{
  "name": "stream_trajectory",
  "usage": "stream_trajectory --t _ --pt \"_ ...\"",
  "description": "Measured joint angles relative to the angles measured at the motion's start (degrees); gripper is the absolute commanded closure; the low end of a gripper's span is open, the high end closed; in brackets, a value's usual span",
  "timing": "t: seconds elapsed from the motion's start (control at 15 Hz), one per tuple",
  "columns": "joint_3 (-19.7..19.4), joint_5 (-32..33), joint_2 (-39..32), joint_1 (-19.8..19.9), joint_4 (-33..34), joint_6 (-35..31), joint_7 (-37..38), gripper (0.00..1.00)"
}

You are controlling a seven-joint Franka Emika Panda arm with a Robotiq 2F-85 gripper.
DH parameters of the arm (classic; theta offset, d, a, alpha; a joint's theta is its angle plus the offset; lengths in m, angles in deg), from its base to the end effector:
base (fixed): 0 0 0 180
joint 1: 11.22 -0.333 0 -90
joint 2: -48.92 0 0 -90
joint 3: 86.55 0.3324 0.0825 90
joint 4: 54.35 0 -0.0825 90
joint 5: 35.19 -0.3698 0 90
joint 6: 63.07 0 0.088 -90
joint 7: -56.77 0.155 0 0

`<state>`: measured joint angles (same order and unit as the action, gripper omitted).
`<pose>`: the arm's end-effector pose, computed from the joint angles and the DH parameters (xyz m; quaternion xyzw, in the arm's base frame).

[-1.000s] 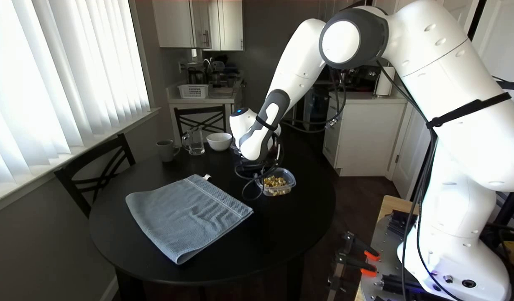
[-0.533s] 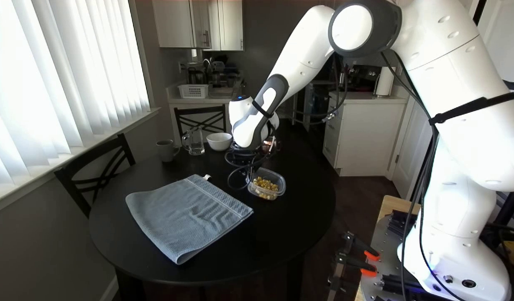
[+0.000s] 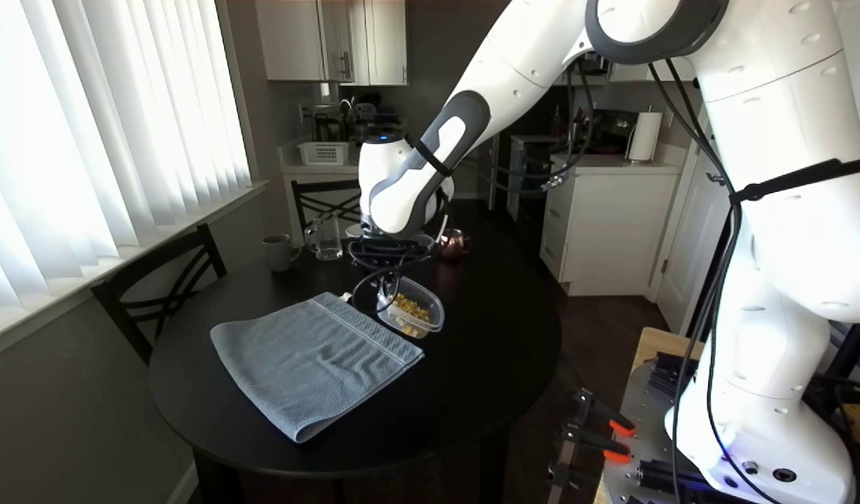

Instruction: Pour the candy out of the bowl and onto the towel.

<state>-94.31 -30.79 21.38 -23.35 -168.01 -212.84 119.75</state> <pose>0.6315 0.0504 0.2156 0.8879 -0.4507 0.0922 0.0015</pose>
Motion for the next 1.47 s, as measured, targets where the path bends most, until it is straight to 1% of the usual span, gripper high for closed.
stream_trajectory --t 0.2,0.4,0.6,0.73,0.93,1.07,1.13,1.27,1.47 --pt "2.0 0.0 0.1 -2.9 0.3 -0.4 1.7 0.98" --pt "3.7 0.0 0.3 -5.4 1.3 -3.2 5.1 0.98" --pt "4.9 -0.8 0.5 -6.8 2.9 -5.3 7.7 0.98" --pt "6.8 -5.1 0.6 -6.1 3.9 -7.2 7.7 0.98" --pt "13.2 -15.3 0.5 -2.1 5.2 -10.0 4.4 0.98" --pt "16.7 -21.3 0.1 0.2 5.8 -13.5 1.9 0.98" --pt "17.3 -22.8 -0.3 0.6 6.2 -15.5 1.3 0.98" --pt "17.1 -22.9 -1.9 0.4 7.3 -19.6 1.1 0.98" --pt "14.9 -22.8 -6.1 -0.9 9.9 -25.9 1.0 0.98"
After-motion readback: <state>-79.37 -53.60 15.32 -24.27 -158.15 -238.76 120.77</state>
